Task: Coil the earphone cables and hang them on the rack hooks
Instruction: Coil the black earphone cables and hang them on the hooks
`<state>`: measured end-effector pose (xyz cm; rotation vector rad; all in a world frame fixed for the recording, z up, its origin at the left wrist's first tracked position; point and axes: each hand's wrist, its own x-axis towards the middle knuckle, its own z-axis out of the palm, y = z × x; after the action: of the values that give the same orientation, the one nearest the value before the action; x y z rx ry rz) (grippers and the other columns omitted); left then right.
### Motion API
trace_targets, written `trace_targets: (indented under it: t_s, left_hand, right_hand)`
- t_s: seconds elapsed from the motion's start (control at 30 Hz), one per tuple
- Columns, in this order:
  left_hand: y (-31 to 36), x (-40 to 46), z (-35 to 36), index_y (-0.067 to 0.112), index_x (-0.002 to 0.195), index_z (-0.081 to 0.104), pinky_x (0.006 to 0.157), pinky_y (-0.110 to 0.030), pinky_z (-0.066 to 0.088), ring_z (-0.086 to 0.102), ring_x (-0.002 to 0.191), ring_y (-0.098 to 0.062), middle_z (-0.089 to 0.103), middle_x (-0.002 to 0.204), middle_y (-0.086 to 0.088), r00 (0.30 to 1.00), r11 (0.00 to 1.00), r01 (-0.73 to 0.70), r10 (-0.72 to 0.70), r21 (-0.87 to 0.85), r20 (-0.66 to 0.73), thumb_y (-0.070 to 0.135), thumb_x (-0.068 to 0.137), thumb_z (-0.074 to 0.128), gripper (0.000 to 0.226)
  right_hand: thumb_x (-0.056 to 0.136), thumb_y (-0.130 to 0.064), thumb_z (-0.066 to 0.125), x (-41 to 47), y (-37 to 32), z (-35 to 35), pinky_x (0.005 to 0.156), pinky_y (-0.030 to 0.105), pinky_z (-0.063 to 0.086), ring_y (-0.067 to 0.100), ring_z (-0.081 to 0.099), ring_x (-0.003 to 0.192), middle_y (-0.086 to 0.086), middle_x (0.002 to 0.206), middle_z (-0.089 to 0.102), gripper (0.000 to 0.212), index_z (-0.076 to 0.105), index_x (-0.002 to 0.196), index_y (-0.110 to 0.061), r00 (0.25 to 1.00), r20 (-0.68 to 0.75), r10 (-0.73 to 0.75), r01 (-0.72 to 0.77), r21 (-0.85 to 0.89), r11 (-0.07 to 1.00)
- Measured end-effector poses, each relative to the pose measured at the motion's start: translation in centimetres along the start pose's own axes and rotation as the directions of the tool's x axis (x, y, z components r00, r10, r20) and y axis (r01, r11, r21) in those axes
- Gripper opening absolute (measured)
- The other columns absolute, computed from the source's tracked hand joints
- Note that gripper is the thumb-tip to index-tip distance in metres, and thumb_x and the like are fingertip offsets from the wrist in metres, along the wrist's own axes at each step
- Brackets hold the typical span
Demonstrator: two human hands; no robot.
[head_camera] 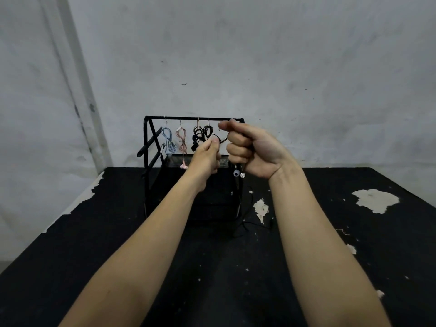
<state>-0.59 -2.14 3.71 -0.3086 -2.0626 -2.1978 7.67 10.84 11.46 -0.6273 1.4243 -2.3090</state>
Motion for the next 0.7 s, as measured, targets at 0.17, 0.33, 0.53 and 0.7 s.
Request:
trace_targets:
  t_s: [0.17,0.33,0.53,0.7]
  left_hand:
    - [0.0,0.3,0.3,0.021,0.086,0.057,0.051,-0.022,0.034,0.048,0.051,-0.008,0.055,0.058,0.009,1.0,0.999,-0.005,0.005,0.043,0.003,0.022,0.102,0.04,0.023]
    - [0.6,2.1,-0.1,0.015,0.102,0.062,0.053,-0.024,0.049,0.066,0.077,-0.02,0.071,0.093,-0.013,0.999,1.0,0.019,-0.02,-0.01,-0.026,0.03,0.101,0.051,0.018]
    - [0.3,2.2,-0.2,0.017,0.085,0.062,0.047,-0.022,0.03,0.047,0.062,-0.018,0.055,0.071,-0.005,1.0,0.989,-0.002,0.0,0.15,0.013,0.027,0.1,0.051,0.02]
    - [-0.6,-0.8,-0.1,0.018,0.079,0.052,0.05,-0.022,0.027,0.035,0.049,-0.007,0.039,0.06,0.008,0.9,0.973,-0.018,-0.085,0.231,0.427,0.031,0.107,0.037,0.034]
  right_hand:
    - [0.106,-0.03,0.036,1.2,-0.2,0.3,0.045,0.022,0.032,0.007,0.034,0.043,-0.007,0.053,0.035,0.036,0.065,0.106,-0.008,0.998,0.055,0.023,-0.024,0.023,0.999]
    - [0.104,-0.037,0.036,2.0,0.0,0.1,0.04,0.019,0.012,0.006,0.012,0.04,-0.008,0.047,0.019,0.044,0.069,0.105,-0.008,0.986,0.146,0.085,-0.077,-0.059,0.995]
    - [0.106,-0.027,0.037,2.6,-0.4,-0.1,0.038,0.019,0.015,0.004,0.019,0.037,-0.01,0.045,0.029,0.035,0.063,0.111,-0.003,1.0,0.029,0.004,-0.004,0.004,1.0]
    - [0.106,-0.027,0.039,3.4,-1.7,-0.9,0.042,0.018,0.032,0.006,0.037,0.044,-0.006,0.058,0.046,0.028,0.061,0.102,-0.009,0.976,-0.167,-0.139,0.164,0.145,0.976]
